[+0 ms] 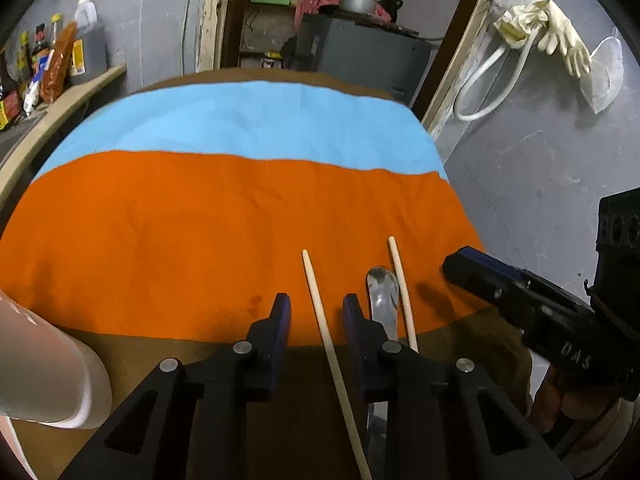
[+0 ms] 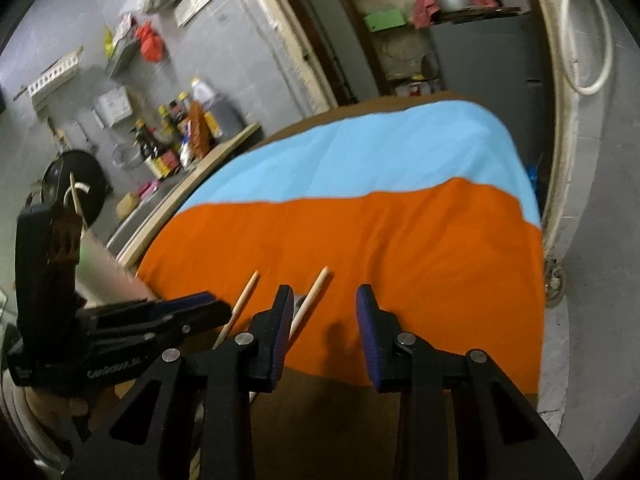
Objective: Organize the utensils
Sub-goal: 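Lower both grippers back over the remaining chopsticks and knife, then grasp a chopstick with the left gripper while the right gripper grasps another chopstick, then carry both held chopsticks up toward the white caddy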
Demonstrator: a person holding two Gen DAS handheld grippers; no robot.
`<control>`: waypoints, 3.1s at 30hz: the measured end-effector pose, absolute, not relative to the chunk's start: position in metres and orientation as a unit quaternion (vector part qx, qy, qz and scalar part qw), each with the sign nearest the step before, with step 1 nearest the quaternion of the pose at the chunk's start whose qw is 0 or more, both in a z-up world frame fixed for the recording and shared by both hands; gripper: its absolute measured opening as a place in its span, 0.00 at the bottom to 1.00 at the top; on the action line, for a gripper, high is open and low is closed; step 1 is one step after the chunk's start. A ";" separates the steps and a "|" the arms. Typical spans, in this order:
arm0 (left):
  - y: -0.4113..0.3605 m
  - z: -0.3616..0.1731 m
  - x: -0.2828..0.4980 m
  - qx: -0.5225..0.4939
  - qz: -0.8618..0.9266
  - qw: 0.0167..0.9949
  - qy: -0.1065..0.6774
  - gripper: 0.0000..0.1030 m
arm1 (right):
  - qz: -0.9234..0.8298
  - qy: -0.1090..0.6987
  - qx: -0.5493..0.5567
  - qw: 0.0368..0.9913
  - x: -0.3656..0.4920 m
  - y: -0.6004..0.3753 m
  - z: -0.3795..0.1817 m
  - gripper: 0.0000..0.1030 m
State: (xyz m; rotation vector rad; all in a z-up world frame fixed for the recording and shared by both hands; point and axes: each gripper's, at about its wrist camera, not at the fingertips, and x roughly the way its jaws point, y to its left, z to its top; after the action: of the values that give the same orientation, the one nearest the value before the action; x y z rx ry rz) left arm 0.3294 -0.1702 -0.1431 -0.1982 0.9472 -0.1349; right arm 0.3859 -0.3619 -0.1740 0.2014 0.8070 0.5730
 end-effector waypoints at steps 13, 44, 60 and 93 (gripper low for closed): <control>-0.173 -0.155 0.348 -0.077 -0.082 0.860 0.497 0.21 | 0.287 0.411 0.103 0.859 0.389 -0.353 -0.190 0.26; -0.160 -0.147 0.338 -0.081 -0.086 0.829 0.547 0.06 | 0.291 0.488 0.147 0.809 0.389 -0.342 -0.207 0.07; -0.137 -0.081 0.282 -0.129 -0.118 0.893 0.415 0.05 | 0.291 0.338 0.171 0.878 0.328 -0.352 -0.132 0.04; 0.066 0.064 0.197 -0.209 -0.002 0.971 0.114 0.05 | 0.365 0.114 0.129 0.915 0.268 -0.222 0.050 0.04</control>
State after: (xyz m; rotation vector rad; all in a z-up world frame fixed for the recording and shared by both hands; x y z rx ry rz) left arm 0.1968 0.0659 0.0641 -0.4217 0.2298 -0.0048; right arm 0.2679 -0.2225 0.0499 0.2656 0.2348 0.7518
